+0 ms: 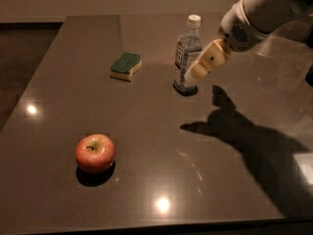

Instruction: Knock blue plastic bottle over

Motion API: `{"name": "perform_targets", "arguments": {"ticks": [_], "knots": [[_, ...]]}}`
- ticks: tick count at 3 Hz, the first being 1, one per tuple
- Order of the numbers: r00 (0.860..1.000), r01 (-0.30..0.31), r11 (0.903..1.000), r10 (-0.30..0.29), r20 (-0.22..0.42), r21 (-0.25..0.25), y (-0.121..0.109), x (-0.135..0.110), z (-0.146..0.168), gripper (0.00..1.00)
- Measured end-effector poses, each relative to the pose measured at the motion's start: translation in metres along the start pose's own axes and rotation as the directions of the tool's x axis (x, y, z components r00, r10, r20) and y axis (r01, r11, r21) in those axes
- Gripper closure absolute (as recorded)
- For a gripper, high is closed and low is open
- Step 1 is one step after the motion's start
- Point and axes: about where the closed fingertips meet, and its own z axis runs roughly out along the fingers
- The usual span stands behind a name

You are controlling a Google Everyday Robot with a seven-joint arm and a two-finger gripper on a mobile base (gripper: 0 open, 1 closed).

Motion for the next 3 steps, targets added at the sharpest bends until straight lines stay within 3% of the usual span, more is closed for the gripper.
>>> {"name": "perform_targets", "arguments": {"ticks": [3], "knots": [[0.983,-0.116,0.9922,0.108,0.149,0.046,-0.029,-0.036,0.039,0.00]]}}
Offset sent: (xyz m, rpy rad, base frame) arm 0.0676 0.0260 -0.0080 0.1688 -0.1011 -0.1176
